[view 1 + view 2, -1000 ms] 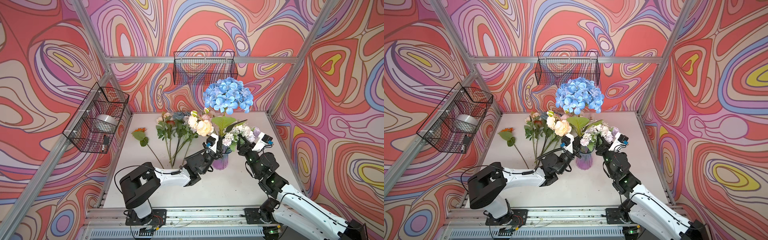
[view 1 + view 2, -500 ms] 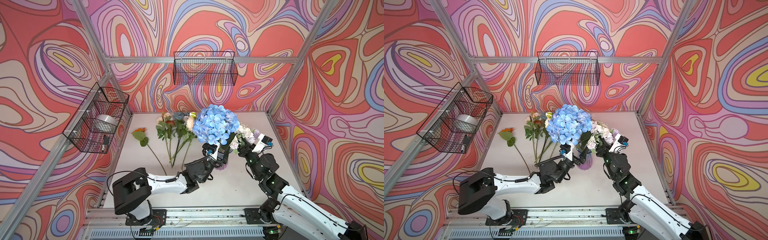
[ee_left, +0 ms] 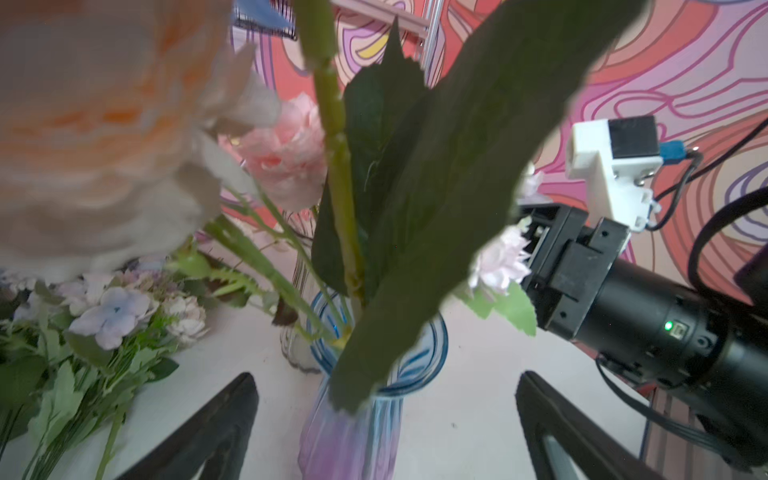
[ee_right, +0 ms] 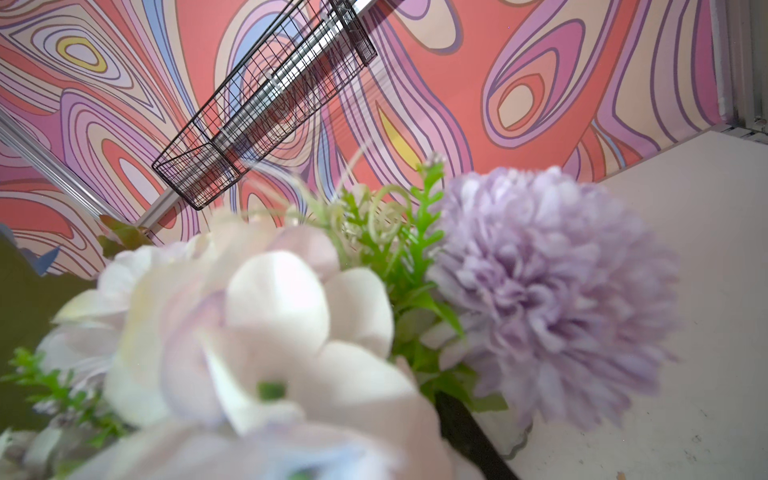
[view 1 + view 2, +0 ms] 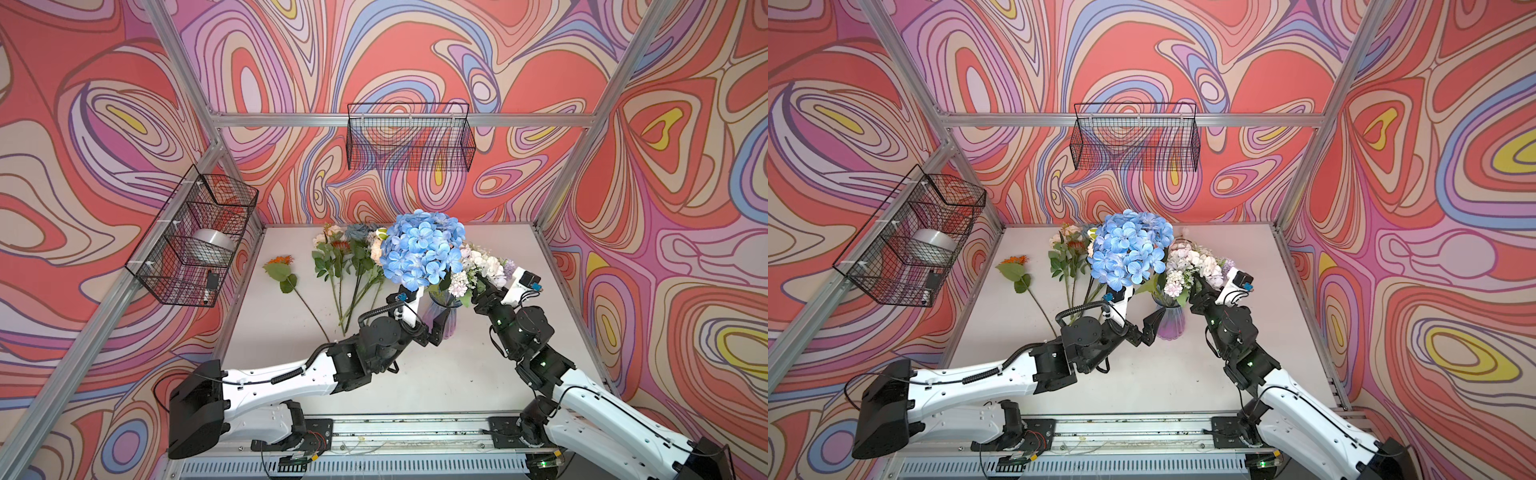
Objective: Arrange the flowers into the vase
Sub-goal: 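Lower the hydrangea stem into the purple vase with the left gripper, then open and withdraw the left gripper toward the loose flowers while right draws back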
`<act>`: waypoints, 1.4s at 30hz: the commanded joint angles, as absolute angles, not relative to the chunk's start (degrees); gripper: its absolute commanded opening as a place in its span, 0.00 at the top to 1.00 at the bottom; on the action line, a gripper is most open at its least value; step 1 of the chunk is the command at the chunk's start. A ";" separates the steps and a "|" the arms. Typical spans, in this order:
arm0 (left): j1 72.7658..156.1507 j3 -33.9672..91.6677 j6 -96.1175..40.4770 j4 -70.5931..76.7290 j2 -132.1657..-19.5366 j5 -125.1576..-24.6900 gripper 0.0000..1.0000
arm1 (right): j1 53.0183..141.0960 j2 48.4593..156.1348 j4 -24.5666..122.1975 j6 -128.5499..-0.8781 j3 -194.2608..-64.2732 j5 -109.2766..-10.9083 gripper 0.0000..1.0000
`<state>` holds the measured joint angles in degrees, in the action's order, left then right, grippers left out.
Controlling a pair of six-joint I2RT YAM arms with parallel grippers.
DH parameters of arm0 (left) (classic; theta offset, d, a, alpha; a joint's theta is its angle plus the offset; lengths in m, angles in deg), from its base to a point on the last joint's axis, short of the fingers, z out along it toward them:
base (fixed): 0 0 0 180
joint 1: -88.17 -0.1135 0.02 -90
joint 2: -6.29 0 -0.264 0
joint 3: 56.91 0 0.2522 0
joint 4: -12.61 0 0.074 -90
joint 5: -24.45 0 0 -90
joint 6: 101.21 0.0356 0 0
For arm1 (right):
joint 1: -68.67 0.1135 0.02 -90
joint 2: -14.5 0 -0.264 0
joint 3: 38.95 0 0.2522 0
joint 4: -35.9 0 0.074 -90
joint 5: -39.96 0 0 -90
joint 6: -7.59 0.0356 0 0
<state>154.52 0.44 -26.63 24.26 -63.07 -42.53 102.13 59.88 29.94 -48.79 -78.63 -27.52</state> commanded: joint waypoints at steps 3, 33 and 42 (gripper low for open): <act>154.40 -0.63 -33.08 9.95 -58.74 -40.86 0.02 | 102.25 61.55 30.86 -49.74 -79.24 -28.24 0.50; 99.70 -9.70 -56.11 0.51 -58.64 -49.33 0.11 | 102.34 51.61 50.76 -51.28 -80.23 -29.08 0.02; 90.26 -2.94 -57.30 -3.06 -71.40 -50.54 0.07 | 102.27 44.67 58.04 -49.55 -78.05 -28.98 0.02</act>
